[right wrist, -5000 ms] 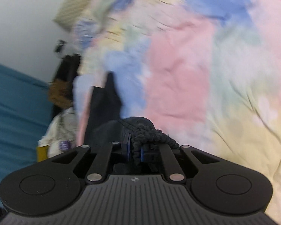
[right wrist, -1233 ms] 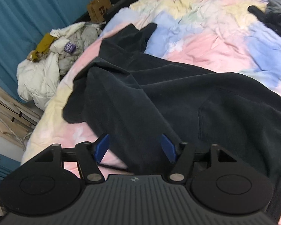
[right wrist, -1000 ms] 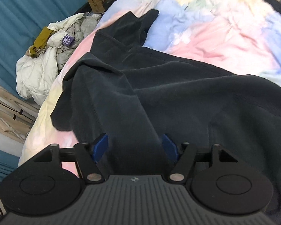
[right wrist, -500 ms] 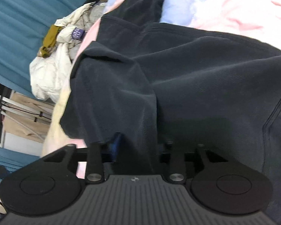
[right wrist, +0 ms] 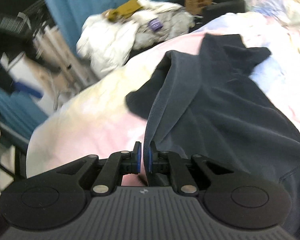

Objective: Fold clothes

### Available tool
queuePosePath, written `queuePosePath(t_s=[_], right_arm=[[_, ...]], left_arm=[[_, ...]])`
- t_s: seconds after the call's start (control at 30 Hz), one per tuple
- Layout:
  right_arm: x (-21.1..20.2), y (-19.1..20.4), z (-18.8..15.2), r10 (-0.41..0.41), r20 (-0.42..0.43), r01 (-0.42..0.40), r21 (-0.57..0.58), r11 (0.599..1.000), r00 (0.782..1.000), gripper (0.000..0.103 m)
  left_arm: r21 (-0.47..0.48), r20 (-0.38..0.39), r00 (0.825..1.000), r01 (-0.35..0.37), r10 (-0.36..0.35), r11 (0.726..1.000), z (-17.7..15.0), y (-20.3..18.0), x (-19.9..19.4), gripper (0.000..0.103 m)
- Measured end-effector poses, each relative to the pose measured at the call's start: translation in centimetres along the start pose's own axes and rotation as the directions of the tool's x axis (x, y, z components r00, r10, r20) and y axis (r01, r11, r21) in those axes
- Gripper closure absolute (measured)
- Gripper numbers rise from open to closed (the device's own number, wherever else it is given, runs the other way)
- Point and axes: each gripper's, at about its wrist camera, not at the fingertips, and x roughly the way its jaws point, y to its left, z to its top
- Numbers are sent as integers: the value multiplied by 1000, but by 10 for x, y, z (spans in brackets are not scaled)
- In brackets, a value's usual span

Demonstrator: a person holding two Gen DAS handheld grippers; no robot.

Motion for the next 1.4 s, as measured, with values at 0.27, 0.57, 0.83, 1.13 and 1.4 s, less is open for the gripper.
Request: queuePosePath(t_s=[0.27,0.57,0.83,1.13,1.4], right_arm=[[40,53,-19,-68,-155,69,-1,998,986,96],[28,66,-11,-238,-183,267,156,951,954,100],[28,77,0,-333,-242,381,193,904,911,100],[24,85,14,-405,-272,460,181,869,873,100],[11,83,25,-436,-229,475,155,867,870,101]], left_arm=[[-169,-109,963,224,-245,960,46,29,64,24],[-289,-162,910,327,-382,900,136,47,195,24],[-385,-190,872,358,-452,851,178,40,300,35],[-346,-100,856,448,-507,824,210,15,313,101],[62,-4,771,636,-637,769,230,-29,168,102]])
